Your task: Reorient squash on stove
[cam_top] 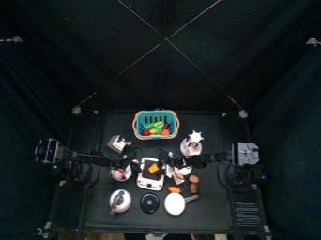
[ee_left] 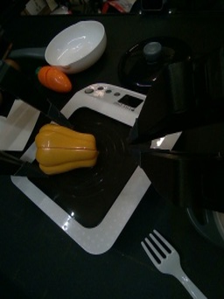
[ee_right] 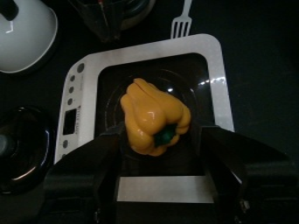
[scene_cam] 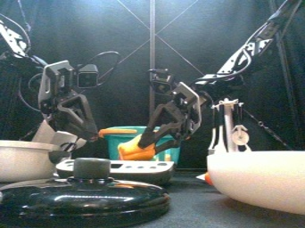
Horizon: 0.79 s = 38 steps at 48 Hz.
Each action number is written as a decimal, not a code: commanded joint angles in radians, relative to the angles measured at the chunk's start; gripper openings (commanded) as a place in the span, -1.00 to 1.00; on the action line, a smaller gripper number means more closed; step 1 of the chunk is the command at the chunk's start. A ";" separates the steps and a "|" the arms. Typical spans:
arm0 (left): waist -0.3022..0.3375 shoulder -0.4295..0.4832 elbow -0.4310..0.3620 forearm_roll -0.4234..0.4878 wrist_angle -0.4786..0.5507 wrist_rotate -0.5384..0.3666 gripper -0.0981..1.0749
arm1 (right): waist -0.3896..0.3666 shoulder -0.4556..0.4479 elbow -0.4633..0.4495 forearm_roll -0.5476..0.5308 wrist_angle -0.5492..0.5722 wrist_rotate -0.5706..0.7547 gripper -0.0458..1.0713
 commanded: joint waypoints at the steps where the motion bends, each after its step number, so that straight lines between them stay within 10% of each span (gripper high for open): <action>1: 0.005 -0.009 -0.011 -0.002 -0.005 0.003 0.15 | 0.018 -0.031 -0.009 0.002 0.008 -0.002 0.35; 38: 0.021 -0.009 -0.011 0.000 -0.003 0.003 0.15 | 0.055 -0.123 -0.041 -0.018 0.187 0.000 0.34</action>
